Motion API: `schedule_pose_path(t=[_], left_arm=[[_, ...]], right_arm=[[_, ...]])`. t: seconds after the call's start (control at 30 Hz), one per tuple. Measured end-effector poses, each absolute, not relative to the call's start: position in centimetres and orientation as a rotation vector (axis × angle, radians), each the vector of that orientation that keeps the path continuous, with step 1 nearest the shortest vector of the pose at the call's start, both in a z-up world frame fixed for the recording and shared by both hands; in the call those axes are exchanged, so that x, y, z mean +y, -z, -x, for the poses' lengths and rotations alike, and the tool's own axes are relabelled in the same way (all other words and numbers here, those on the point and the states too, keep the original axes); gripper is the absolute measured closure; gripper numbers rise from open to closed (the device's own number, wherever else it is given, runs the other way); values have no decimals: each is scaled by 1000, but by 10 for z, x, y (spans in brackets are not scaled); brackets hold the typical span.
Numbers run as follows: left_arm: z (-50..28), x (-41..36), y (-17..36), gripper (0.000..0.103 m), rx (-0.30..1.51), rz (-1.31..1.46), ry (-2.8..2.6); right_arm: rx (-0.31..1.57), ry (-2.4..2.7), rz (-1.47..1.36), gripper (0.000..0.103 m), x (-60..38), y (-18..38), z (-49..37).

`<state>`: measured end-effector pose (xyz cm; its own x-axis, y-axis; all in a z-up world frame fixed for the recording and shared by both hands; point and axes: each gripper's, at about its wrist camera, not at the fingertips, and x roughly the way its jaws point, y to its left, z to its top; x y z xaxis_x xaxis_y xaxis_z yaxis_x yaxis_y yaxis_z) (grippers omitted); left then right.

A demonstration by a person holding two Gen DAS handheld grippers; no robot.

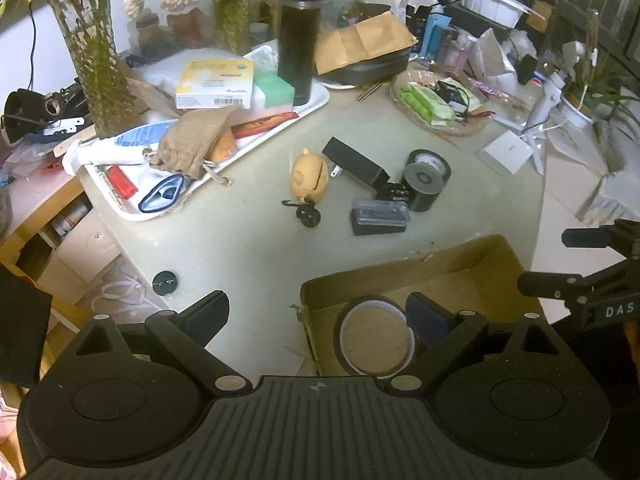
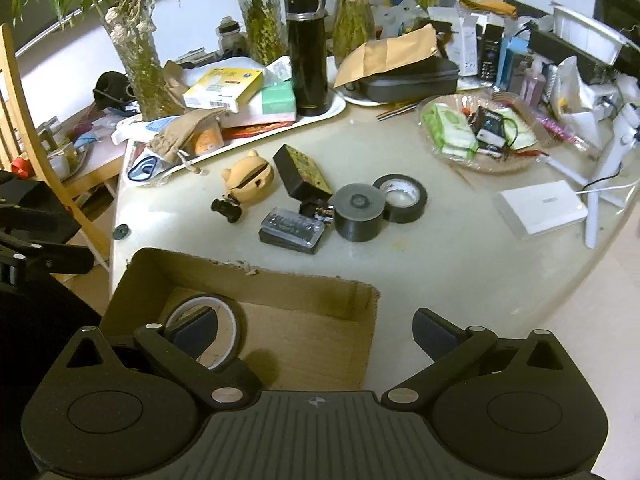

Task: Organize rigid objects

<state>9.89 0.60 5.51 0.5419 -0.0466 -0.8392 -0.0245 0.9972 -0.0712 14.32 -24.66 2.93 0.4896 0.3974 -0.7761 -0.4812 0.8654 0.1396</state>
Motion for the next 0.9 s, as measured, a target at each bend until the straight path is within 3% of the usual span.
schedule_pose_path(t=[0.9], left_arm=[[-109,8,-40,6,827,18,14]], right_arm=[[892,-487,101,0,-251,-16,-178]])
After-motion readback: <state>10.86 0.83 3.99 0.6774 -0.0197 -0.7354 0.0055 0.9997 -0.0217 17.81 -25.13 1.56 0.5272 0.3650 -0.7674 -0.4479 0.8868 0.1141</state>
